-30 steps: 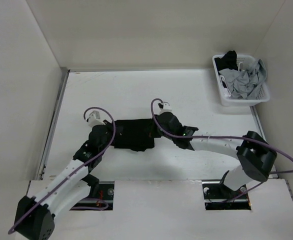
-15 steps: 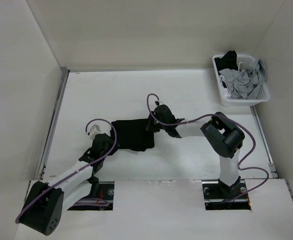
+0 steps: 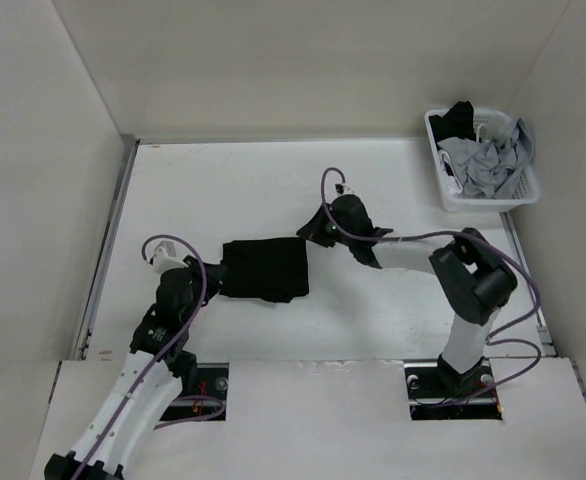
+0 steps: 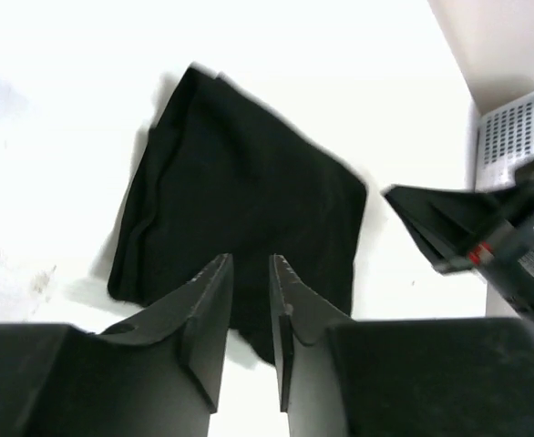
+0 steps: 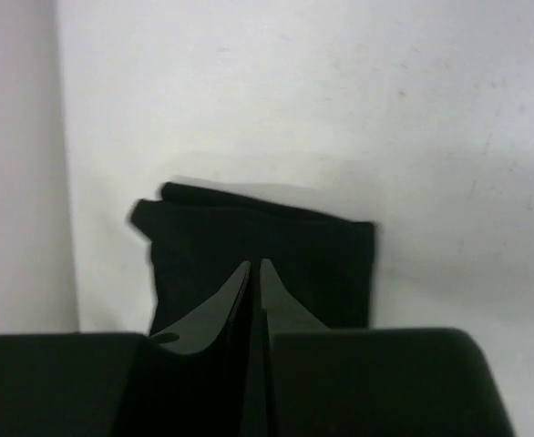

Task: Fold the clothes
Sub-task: Fold the tank top

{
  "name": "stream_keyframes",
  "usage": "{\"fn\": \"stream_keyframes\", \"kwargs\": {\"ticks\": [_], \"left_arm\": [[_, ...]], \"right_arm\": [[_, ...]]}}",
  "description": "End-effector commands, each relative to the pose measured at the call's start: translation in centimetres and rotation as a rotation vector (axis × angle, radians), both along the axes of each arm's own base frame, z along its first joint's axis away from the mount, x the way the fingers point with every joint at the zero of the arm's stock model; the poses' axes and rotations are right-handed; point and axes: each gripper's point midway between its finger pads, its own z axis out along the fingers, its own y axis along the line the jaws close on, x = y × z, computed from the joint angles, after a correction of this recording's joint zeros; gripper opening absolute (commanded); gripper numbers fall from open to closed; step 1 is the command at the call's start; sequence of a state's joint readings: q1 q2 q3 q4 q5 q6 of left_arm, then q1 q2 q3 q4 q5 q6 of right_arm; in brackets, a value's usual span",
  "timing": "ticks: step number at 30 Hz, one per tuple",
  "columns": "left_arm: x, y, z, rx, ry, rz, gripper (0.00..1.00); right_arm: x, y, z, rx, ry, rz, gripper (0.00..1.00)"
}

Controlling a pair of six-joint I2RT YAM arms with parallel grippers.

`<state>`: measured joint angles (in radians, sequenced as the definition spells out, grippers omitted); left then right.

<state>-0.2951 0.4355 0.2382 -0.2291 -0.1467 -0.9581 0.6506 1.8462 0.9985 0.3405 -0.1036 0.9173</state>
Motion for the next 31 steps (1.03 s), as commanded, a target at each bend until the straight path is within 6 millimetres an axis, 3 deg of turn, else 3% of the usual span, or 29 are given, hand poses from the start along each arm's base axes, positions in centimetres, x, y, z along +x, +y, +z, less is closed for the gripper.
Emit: {"fn": "stream_keyframes", "kwargs": {"ticks": [1, 5, 8, 12, 19, 22, 28, 31], "left_arm": [[1.5, 0.8, 3.8, 0.094, -0.068, 0.012, 0.24], [2.8, 1.3, 5.9, 0.163, -0.098, 0.025, 0.32], [3.2, 2.2, 6.9, 0.182, -0.115, 0.054, 0.38], [3.6, 4.1, 6.2, 0.201, -0.067, 0.117, 0.43], [4.0, 7.2, 3.6, 0.176, 0.028, 0.212, 0.46], [4.2, 7.5, 3.1, 0.167, 0.040, 0.226, 0.45], [4.3, 7.0, 2.3, 0.189, 0.067, 0.204, 0.43], [4.3, 7.1, 3.0, 0.196, 0.043, 0.204, 0.46]], "right_arm": [[0.7, -1.5, 9.6, 0.092, -0.232, -0.015, 0.14], [0.1, -6.0, 14.4, 0.067, -0.372, -0.075, 0.30], [-0.3, -10.1, 16.2, 0.003, -0.476, -0.163, 0.43], [-0.1, -15.5, 15.6, -0.071, -0.532, -0.337, 0.52], [-0.8, -20.7, 13.7, -0.020, -0.534, -0.540, 0.57], [-0.1, -21.2, 12.0, -0.022, -0.507, -0.564, 0.56], [1.1, -19.2, 9.5, -0.038, -0.433, -0.491, 0.53], [1.2, -18.9, 9.0, -0.041, -0.422, -0.476, 0.53]]}}
